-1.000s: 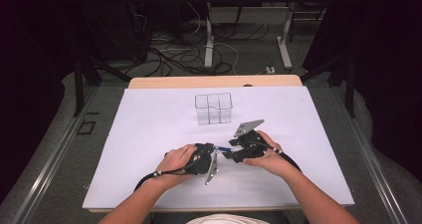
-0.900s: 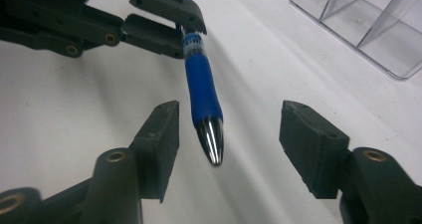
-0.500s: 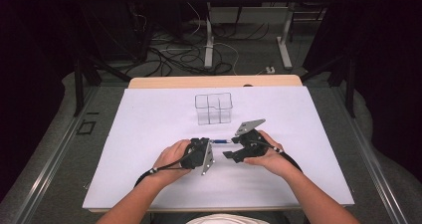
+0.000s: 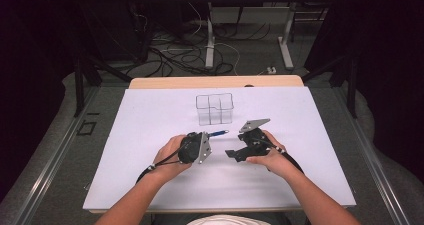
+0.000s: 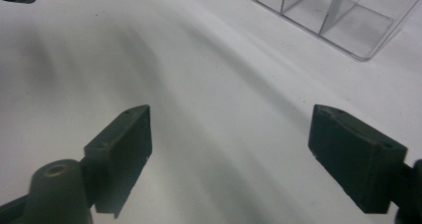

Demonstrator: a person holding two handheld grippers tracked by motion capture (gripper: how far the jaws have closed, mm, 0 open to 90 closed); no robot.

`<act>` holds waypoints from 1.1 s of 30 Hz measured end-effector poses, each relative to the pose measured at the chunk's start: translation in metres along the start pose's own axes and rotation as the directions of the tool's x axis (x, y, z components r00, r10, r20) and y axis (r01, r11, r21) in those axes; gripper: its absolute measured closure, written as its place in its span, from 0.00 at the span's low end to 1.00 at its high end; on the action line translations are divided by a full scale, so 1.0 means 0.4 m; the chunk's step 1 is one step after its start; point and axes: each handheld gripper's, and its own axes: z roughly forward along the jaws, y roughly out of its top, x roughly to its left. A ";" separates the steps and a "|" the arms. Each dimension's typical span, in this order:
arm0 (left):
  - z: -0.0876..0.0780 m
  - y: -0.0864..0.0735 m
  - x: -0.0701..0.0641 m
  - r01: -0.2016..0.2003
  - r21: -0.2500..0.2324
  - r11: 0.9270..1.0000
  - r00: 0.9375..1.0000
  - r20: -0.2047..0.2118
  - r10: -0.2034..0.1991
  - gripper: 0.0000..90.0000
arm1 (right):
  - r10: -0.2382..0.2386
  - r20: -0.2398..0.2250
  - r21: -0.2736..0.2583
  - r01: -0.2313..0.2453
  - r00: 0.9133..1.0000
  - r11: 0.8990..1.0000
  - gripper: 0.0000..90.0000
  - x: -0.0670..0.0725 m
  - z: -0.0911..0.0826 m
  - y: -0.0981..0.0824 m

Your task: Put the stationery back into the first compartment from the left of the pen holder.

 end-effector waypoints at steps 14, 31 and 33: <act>0.014 0.007 0.060 0.235 -0.064 0.970 0.971 0.052 -0.232 0.88 | 0.045 0.053 -0.032 -0.043 0.998 0.999 0.17 -0.008 0.000 -0.002; 0.030 0.060 0.193 0.437 -0.141 0.888 0.899 0.103 -0.426 0.88 | 0.065 0.067 -0.048 -0.061 0.996 0.997 0.16 -0.015 -0.003 -0.003; 0.031 0.066 0.213 0.465 -0.157 0.871 0.885 0.101 -0.454 0.88 | 0.060 0.070 -0.056 -0.057 0.996 0.997 0.16 -0.016 -0.001 -0.004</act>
